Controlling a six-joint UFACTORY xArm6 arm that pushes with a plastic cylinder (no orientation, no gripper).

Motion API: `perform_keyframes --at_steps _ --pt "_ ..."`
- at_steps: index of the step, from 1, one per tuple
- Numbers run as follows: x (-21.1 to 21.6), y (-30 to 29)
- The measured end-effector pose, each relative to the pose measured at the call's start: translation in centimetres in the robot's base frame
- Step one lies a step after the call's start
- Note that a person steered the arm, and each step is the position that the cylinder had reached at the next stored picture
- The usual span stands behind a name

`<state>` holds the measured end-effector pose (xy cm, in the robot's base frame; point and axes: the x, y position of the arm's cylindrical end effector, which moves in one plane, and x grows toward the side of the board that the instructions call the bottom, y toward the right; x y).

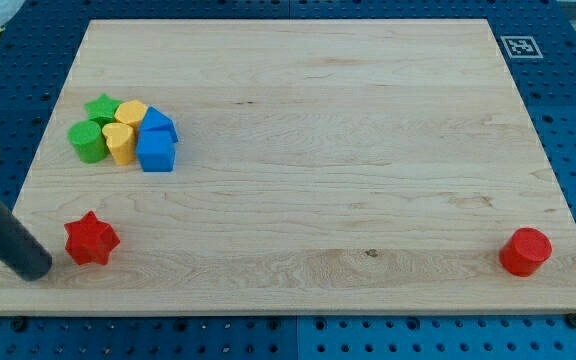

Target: Move the red star towards the bottom center of the board

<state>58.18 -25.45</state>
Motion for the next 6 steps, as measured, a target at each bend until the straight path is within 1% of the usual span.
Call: perform_keyframes --at_steps 1,2,5,6 --pt "-1.2 2.4" --pt "-1.2 4.3" --pt "-1.7 4.7" --pt "-3.2 4.9"
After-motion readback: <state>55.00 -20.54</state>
